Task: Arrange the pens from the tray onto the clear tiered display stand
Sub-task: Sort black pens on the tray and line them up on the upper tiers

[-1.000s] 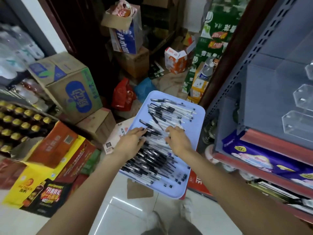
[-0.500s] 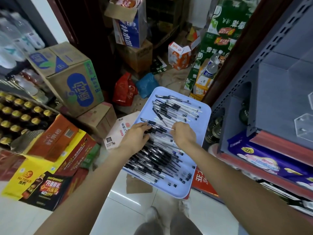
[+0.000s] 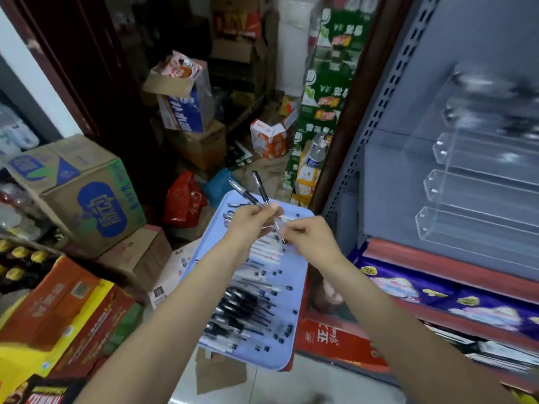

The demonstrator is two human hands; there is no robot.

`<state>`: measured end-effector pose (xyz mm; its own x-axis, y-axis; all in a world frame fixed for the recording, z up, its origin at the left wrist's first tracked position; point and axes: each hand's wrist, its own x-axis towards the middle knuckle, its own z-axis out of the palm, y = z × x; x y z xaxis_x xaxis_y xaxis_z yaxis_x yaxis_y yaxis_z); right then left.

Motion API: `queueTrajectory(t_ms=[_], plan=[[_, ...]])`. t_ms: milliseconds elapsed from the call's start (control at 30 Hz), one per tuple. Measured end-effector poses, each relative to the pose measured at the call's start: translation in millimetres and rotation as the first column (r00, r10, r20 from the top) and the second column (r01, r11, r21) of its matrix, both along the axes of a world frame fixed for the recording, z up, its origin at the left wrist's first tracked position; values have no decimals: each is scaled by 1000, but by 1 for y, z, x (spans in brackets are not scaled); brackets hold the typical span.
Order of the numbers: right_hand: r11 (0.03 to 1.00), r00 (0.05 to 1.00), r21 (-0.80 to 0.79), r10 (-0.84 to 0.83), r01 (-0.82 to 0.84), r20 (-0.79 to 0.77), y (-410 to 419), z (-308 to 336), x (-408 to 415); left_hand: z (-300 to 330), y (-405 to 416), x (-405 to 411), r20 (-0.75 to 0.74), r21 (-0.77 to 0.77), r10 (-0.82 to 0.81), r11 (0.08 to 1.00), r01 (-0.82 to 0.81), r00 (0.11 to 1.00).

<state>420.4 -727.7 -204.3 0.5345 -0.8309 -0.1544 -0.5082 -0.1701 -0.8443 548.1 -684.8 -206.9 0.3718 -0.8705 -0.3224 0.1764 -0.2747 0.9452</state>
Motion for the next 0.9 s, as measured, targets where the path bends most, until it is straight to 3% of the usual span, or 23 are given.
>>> queueTrajectory(t_ms=[100, 200, 300, 400, 467, 633, 700, 833, 900], plan=[[1000, 999, -3, -21, 22, 36, -13, 30, -34, 27, -24, -29, 57, -85, 7, 996, -2, 998], [986, 987, -75, -143, 148, 67, -37, 58, -81, 57, -48, -63, 318, -218, 0, 973, 73, 948], [927, 926, -168, -291, 335, 240, -61, 91, -139, 89, -69, -105, 721, -206, -95, 916, 343, 687], [916, 873, -203, -233, 345, 429, -78, 128, -201, 114, -94, -161, 874, -41, -242, 826, 562, 421], [898, 878, -307, -153, 316, 454, -89, 146, -243, 129, -111, -200, 902, -3, -258, 797, 604, 346], [855, 916, -423, -137, 302, 377, -135, 160, -345, 152, -156, -280, 932, 9, -224, 802, 597, 286], [819, 906, -454, -174, 350, 385, -155, 164, -379, 154, -172, -301, 935, -24, -180, 827, 562, 305], [769, 832, -410, -273, 490, 483, -197, 168, -430, 154, -187, -321, 868, -184, -32, 905, 383, 495], [764, 814, -381, -310, 521, 492, -217, 168, -441, 153, -192, -326, 836, -227, 36, 931, 284, 548]])
